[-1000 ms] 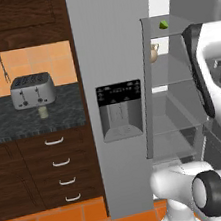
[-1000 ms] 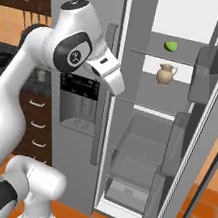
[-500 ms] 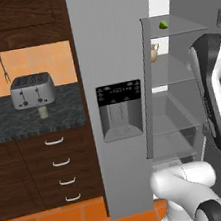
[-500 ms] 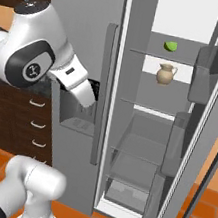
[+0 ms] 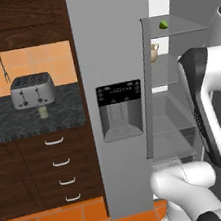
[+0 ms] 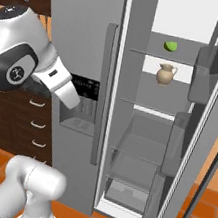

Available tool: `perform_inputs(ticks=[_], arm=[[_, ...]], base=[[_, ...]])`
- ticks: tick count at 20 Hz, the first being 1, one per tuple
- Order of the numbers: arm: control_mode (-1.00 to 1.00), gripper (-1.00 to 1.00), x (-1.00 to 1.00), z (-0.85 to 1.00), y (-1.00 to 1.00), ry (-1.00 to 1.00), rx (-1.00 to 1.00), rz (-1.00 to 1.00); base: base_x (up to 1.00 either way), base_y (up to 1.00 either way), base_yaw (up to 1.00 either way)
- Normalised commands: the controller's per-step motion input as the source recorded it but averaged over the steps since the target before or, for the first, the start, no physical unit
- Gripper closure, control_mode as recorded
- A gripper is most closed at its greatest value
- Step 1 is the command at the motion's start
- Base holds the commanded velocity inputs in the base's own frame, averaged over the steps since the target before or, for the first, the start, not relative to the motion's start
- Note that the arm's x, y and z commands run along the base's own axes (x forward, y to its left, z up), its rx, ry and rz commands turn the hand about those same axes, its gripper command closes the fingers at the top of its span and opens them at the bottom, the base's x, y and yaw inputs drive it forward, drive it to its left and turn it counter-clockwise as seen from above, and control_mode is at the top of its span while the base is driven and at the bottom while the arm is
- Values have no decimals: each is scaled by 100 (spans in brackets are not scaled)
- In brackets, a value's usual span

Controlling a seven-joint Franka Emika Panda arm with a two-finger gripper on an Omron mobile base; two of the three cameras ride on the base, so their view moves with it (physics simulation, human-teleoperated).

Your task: Grab a lemon wedge from the fridge and one ice cube from the ice bowl, and put them in the glass of lemonade.

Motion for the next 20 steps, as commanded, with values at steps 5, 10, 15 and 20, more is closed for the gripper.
perform_inputs(ticks=[5,10,15,20], arm=[[100,-100,0,-11,0,1,0,0],[100,-100,0,0,0,0,0,0],[100,-100,0,0,0,0,0,0],[100,-100,0,0,0,0,0,0]], base=[[-2,-6,0],[-5,-87,-27],[10,-20,-24],[86,11,-11]])
